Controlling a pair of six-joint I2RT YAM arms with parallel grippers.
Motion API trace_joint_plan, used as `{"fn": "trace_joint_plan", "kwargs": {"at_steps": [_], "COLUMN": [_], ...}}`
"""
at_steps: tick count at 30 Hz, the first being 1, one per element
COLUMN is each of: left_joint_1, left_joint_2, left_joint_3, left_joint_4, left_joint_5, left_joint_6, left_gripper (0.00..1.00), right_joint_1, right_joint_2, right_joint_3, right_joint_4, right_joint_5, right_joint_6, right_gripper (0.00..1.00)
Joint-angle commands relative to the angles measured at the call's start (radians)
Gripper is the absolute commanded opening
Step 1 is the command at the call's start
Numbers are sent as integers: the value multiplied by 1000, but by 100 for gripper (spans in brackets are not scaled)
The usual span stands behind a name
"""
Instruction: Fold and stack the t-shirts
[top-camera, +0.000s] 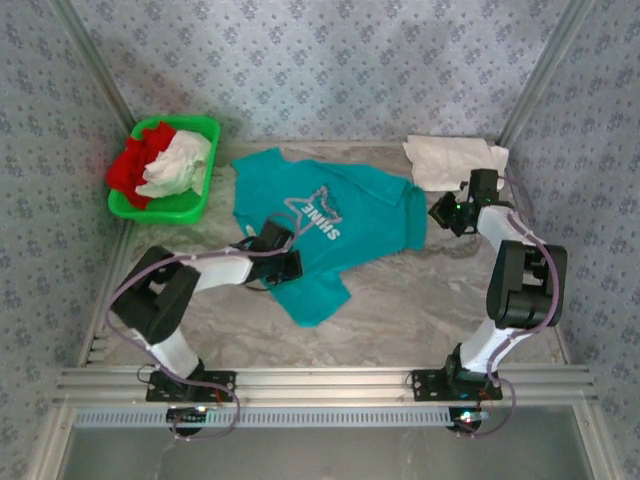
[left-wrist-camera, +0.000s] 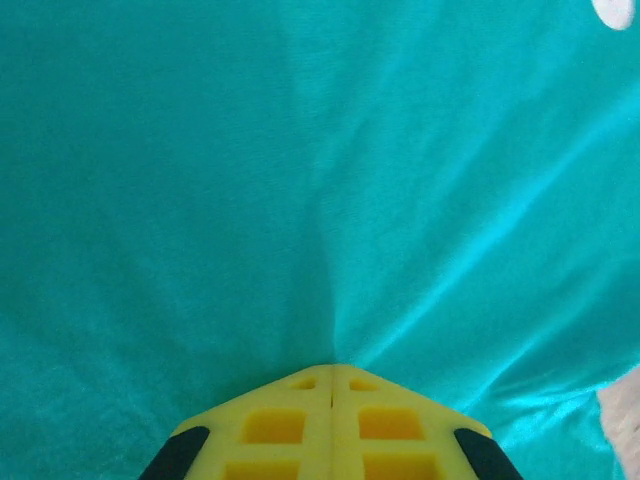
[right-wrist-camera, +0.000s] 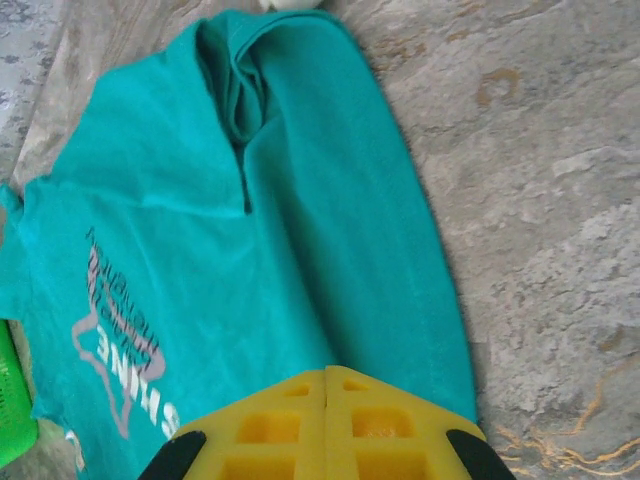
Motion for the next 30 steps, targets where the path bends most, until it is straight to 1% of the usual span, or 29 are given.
{"fn": "trace_joint_plan", "kwargs": {"at_steps": [1,3,5,7,9,11,13,16,17,18,19,21,23,25,30], "left_joint_1": [-5,-2,14,54,112,153,164,164,165,167,166,159,143,140,138], "left_joint_2": [-91,-180,-266,-339,-370,-363,-312,-228,-206,-183,-162,-145,-152,-163,-204], "left_joint_3": [-130,-171,-190,-183,-160,-129,-93,-59,-58,-54,-47,-39,-50,-67,-93], "left_joint_4": [-271,-370,-444,-489,-502,-476,-443,-410,-402,-396,-394,-391,-380,-375,-386], "left_joint_5": [-17,-46,-79,-125,-148,-156,-161,-167,-166,-159,-148,-129,-132,-139,-171], "left_joint_6": [-49,-51,-37,-10,26,57,78,92,89,88,85,75,60,42,30], "left_gripper": [0,0,0,0,0,0,0,0,0,0,0,0,0,0,0], "right_joint_1": [-13,-15,-10,6,33,71,120,176,179,173,163,154,158,169,200], "right_joint_2": [15,17,26,34,40,27,4,4,10,9,-1,-32,-60,-91,-217], "right_joint_3": [-7,-5,-4,-2,5,-12,-39,-47,-50,-64,-82,-109,-133,-185,-321], "right_joint_4": [-20,-28,-45,-60,-84,-93,-96,-150,-165,-168,-161,-172,-205,-228,-255], "right_joint_5": [-12,-4,3,20,22,24,33,60,52,39,39,53,26,-30,-73], "right_joint_6": [19,20,-25,-41,-57,-63,-73,-97,-96,-86,-78,-76,-81,-76,-36], "right_gripper": [0,0,0,0,0,0,0,10,10,12,17,20,24,30,36]}}
